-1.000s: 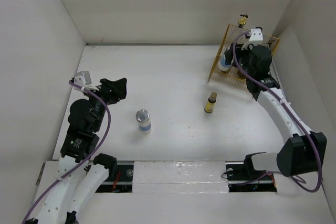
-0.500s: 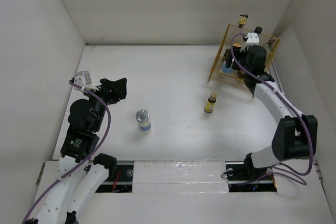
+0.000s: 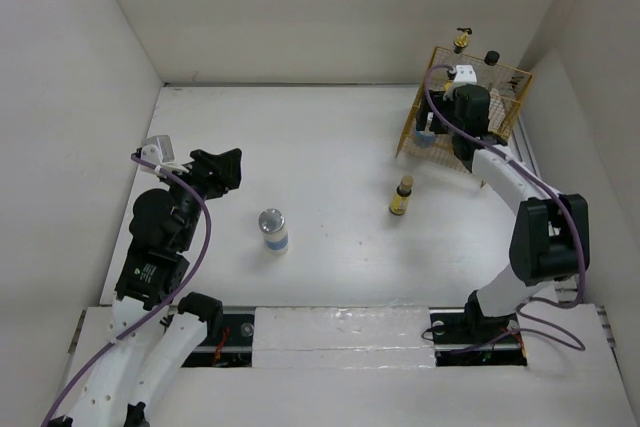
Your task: Organize the condiment bottles
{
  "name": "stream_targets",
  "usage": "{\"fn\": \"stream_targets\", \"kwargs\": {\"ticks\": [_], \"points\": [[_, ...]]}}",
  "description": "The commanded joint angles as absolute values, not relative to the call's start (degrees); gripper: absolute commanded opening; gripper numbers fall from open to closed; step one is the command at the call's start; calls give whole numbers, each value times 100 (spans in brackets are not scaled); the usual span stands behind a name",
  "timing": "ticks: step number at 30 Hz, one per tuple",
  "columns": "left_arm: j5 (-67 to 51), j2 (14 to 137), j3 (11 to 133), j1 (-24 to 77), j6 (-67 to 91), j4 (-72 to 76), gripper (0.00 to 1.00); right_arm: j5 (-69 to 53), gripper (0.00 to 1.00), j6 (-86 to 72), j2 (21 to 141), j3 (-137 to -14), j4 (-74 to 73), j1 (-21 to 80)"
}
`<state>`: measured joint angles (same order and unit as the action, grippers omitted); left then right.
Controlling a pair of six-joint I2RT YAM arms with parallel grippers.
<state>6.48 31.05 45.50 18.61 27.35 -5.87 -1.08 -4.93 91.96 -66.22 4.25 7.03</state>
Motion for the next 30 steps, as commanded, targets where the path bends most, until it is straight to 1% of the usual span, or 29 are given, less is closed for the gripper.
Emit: {"fn": "stream_targets", "kwargs": {"ticks": [1, 2, 6, 8, 10, 11, 12, 13, 14, 15, 16, 17, 18, 19, 20, 21, 22, 23, 24, 25, 27, 30], "points": [[642, 3120, 4597, 1837, 2742, -404, 68, -36, 82, -536, 8895, -6961, 677, 782], [642, 3172, 4597, 1837, 2742, -404, 68, -35, 86, -536, 8825, -6961, 677, 782], [642, 3173, 4597, 1837, 2742, -404, 68, 53, 92, -536, 8325, -6883, 625, 1019], [642, 3173, 4597, 1837, 2742, -404, 68, 132, 92, -589, 7903, -6786, 624, 1177], [642, 3173, 4597, 1837, 2742, -404, 68, -34, 92, -589, 7561, -6593, 624, 1607], [642, 3173, 4597, 1837, 2742, -404, 68, -166, 92, -589, 7463, -6479, 859, 1809], [694, 3173, 4597, 1837, 2742, -404, 68, -498, 90, -589, 7392, -6356, 1001, 2263], [755, 3173, 4597, 1837, 2742, -404, 68, -675, 83, -589, 7339, -6128, 1124, 2502], [756, 3173, 4597, 1837, 2742, -404, 68, -868, 73, -589, 7339, -6030, 1290, 2740], [756, 3173, 4597, 1837, 2742, -404, 68, -1323, 57, -537, 7408, -5942, 1379, 2960], [756, 3173, 4597, 1837, 2742, -404, 68, -1501, 33, -536, 7479, -5872, 1380, 3397], [756, 3173, 4597, 1837, 2742, -404, 68, -1625, 23, -536, 7627, -5767, 1432, 3610], [756, 3173, 4597, 1837, 2742, -404, 68, -1713, 16, -536, 7690, -5705, 1485, 3830], [756, 3173, 4597, 1837, 2742, -404, 68, -1766, 13, -458, 7743, -5643, 1485, 4267], [756, 3225, 4597, 1837, 2742, -404, 68, -1767, 17, -396, 7743, -5521, 1485, 4463], [756, 3226, 4597, 1837, 2742, -404, 68, -1706, 25, -256, 7813, -5450, 1485, 4639], [704, 3226, 4597, 1837, 2742, -404, 68, -1653, 38, -194, 7813, -5388, 1485, 4797], [703, 3226, 4597, 1837, 2742, -404, 68, -1600, 69, -141, 7883, -5388, 1485, 5042], [703, 3226, 4597, 1837, 2742, -404, 68, -1600, 80, -141, 7979, -5318, 1485, 5141], [703, 3226, 4597, 1837, 2742, -404, 68, -1652, 88, 25, 7980, -5317, 1416, 5237], [651, 3226, 4597, 1837, 2742, -404, 69, -1801, 99, 140, 8156, -5317, 1415, 5501], [650, 3165, 4597, 1837, 2742, -404, 69, -1854, 99, 299, 8524, -5623, 1354, 5887]]}}
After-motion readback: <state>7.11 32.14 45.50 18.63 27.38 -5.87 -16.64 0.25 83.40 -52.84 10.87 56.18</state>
